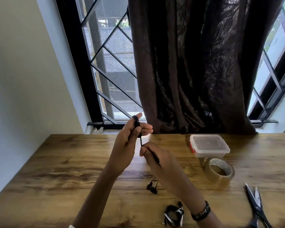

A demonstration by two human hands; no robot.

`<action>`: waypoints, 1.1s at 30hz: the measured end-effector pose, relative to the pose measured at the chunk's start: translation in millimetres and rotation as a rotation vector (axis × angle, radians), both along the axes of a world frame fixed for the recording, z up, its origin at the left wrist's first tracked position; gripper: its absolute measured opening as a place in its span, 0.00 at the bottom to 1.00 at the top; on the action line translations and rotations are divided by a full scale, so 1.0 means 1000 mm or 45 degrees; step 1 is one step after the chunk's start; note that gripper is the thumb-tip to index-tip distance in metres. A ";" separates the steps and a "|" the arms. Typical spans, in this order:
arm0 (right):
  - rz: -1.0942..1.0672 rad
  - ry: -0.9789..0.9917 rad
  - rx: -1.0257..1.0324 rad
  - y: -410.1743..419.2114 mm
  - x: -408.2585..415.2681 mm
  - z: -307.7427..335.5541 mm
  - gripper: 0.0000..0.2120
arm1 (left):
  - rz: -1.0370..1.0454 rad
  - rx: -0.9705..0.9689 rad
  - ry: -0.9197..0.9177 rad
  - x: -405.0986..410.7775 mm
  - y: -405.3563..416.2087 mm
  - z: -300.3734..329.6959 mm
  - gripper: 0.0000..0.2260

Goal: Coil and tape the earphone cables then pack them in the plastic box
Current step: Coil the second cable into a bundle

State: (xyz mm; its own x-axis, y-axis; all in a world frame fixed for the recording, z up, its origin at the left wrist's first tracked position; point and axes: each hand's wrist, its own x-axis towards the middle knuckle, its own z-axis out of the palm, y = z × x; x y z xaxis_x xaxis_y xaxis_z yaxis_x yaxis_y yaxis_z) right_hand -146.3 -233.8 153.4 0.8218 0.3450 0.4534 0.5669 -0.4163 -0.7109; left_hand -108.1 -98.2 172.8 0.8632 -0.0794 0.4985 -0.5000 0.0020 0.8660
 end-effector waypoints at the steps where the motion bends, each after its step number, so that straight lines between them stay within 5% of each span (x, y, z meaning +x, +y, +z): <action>1: 0.021 0.012 -0.019 -0.001 -0.001 0.001 0.11 | 0.028 0.058 -0.029 0.000 -0.001 -0.001 0.17; 9: 0.019 -0.094 -0.140 -0.016 -0.004 0.031 0.08 | -0.024 0.297 -0.101 -0.008 0.004 -0.011 0.17; 26: 0.074 -0.233 -0.003 -0.040 0.028 0.068 0.08 | -0.530 0.146 0.021 -0.025 0.006 0.008 0.15; 33: 0.044 -0.066 0.220 -0.035 0.033 0.041 0.12 | -0.556 -0.183 0.082 -0.020 0.001 0.005 0.15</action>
State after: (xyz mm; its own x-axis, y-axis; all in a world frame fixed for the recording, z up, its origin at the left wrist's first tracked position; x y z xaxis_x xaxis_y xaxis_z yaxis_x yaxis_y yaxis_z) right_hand -113.6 -268.5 194.6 0.7849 0.2858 0.5498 0.6165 -0.2706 -0.7394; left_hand -128.2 -97.5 178.2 0.7937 -0.3767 0.4776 -0.3708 0.3228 0.8708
